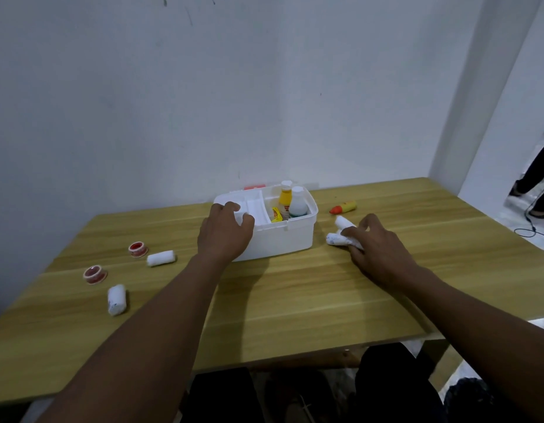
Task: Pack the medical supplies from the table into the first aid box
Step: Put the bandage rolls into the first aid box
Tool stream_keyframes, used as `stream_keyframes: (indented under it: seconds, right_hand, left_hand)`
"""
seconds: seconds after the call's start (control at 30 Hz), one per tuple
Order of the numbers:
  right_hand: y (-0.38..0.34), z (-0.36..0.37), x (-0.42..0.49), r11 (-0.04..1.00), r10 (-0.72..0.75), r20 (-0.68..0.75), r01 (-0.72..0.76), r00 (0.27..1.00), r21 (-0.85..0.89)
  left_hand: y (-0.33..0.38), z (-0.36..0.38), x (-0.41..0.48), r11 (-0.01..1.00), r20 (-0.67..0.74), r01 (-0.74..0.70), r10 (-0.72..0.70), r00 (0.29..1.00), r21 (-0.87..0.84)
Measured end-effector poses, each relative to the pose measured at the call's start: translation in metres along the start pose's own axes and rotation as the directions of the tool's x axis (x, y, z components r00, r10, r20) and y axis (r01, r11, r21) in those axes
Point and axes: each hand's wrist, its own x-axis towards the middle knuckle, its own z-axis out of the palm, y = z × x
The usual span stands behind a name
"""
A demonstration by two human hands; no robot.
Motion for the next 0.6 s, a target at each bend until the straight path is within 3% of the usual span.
stream_keyframes:
  seconds: [0.2,0.4,0.5,0.6]
  right_hand:
    - [-0.013,-0.019,0.01,0.979,0.008,0.09,-0.026,0.996,0.201]
    - [-0.021,-0.135,0.087,0.94,-0.043,0.176,-0.02,0.983,0.341]
    - [-0.052,-0.17,0.115,0.94,-0.131,0.315,0.017,0.94,0.341]
    - [-0.093,-0.153,0.131,0.972,-0.171,0.459,0.074,0.872,0.221]
  left_hand:
    - [-0.001,-0.001,0.0,1.0,0.004,-0.008,0.008,1.0,-0.006]
    - [-0.001,-0.001,0.001,1.0,0.019,-0.002,0.002,1.0,-0.004]
    - [-0.001,-0.001,0.002,1.0,0.02,0.004,-0.004,1.0,-0.011]
    - [-0.001,-0.001,0.002,1.0,0.022,0.0,0.0,1.0,-0.01]
